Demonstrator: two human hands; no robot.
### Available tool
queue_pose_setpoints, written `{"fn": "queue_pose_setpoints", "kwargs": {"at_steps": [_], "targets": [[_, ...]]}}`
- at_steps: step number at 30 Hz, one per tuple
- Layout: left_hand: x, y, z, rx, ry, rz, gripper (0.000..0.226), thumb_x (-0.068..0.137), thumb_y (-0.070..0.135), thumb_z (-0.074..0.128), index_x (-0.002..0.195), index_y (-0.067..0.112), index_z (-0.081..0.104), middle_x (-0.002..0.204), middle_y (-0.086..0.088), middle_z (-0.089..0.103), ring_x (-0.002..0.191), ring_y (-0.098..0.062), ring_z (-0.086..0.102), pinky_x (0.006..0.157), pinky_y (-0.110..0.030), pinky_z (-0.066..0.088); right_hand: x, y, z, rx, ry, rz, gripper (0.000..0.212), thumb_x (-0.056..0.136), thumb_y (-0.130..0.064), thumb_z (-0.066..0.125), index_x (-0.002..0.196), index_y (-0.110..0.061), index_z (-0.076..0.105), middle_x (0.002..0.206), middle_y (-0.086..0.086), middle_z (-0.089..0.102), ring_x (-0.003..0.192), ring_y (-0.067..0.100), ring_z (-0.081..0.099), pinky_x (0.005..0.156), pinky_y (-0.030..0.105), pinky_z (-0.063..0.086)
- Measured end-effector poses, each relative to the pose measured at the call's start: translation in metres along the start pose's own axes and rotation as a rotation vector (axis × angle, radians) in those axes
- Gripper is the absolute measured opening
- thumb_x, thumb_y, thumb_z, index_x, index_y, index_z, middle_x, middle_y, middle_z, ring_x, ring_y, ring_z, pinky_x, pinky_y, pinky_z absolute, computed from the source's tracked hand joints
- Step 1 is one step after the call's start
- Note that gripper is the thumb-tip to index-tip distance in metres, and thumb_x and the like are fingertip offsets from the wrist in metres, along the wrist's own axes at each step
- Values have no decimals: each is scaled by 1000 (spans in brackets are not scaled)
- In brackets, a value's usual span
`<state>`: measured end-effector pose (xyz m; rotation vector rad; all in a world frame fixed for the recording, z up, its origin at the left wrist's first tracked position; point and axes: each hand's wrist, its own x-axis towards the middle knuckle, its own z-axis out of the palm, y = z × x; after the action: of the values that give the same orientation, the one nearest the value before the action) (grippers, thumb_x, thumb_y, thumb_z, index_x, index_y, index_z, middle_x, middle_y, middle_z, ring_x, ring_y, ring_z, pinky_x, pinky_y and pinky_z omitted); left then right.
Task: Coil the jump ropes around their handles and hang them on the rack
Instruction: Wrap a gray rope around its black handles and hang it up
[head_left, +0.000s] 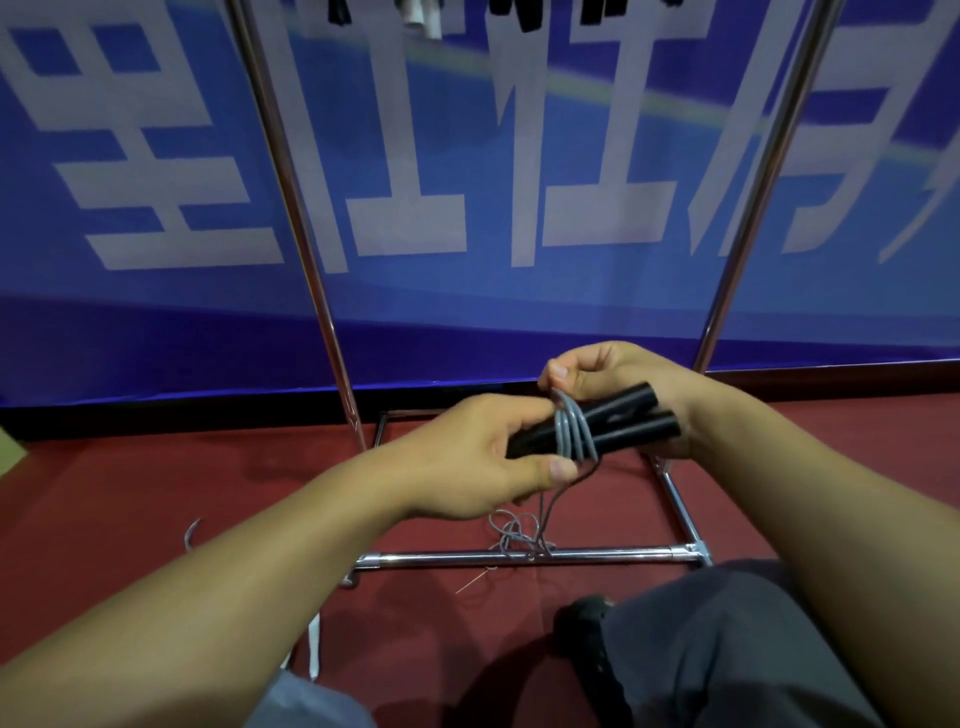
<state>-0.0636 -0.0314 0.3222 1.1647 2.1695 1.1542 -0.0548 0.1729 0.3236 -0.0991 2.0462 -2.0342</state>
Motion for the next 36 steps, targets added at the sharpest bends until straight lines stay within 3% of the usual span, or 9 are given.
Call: {"fn": "queue_pose_setpoints", "kwargs": {"at_steps": [3,8,10,13,15,19,21,27,36], "targets": [[1,2,-2,-141,122,0,17,96,22,64,114,21,65,58,7,53,46,-4,46,48,-16,40,4,2,3,-17,27,-44,30,80,-43,73,78,-14,64,68,4,55,58,14,50,54,25,40],[1,0,-4,-290,242,-36,18,98,25,59,114,19,62,60,3,56,46,-10,50,42,-18,38,10,3,5,-4,83,-11,23,95,-3,49,80,-16,61,60,-3,50,51,9,40,54,26,31],[2,-1,-5,-335,281,-32,18,98,26,57,114,17,60,60,2,56,50,-14,56,44,-22,42,12,4,6,-12,101,28,15,98,-14,52,86,-13,61,63,0,49,54,11,42,58,28,36],[2,-2,-9,-433,337,-34,17,98,25,56,112,16,59,59,0,54,53,-18,59,48,-26,49,11,2,7,2,126,67,36,91,-49,56,79,-15,57,60,1,44,55,14,41,61,29,39],[1,-3,-12,-473,370,-62,18,97,29,56,110,17,59,59,1,53,47,-16,53,45,-26,46,9,-1,5,-13,101,43,37,85,-53,57,73,-18,52,60,0,42,54,14,37,59,29,34],[1,-8,-17,-458,444,-138,22,100,30,54,114,14,59,58,5,54,40,-9,42,38,-19,31,8,1,-3,-111,106,-24,11,92,-13,67,89,-13,57,62,0,43,53,12,33,52,27,25],[2,-10,-17,-463,467,-172,22,101,31,54,114,13,59,59,5,53,41,-9,40,38,-19,29,8,4,-4,-160,121,-16,15,91,-5,69,96,-9,55,59,-1,45,52,13,36,49,26,27],[5,-12,-21,-507,547,-205,27,100,35,54,113,12,59,62,4,54,41,-9,39,36,-19,29,10,4,-6,-497,330,56,45,84,-58,69,80,-14,62,68,6,67,66,16,58,71,31,47],[2,-20,-28,-340,624,-267,24,102,30,55,112,9,59,61,3,55,42,-11,42,42,-21,31,-4,-14,2,-332,381,17,32,92,-38,69,71,-18,57,60,0,43,48,13,35,46,26,31]]}}
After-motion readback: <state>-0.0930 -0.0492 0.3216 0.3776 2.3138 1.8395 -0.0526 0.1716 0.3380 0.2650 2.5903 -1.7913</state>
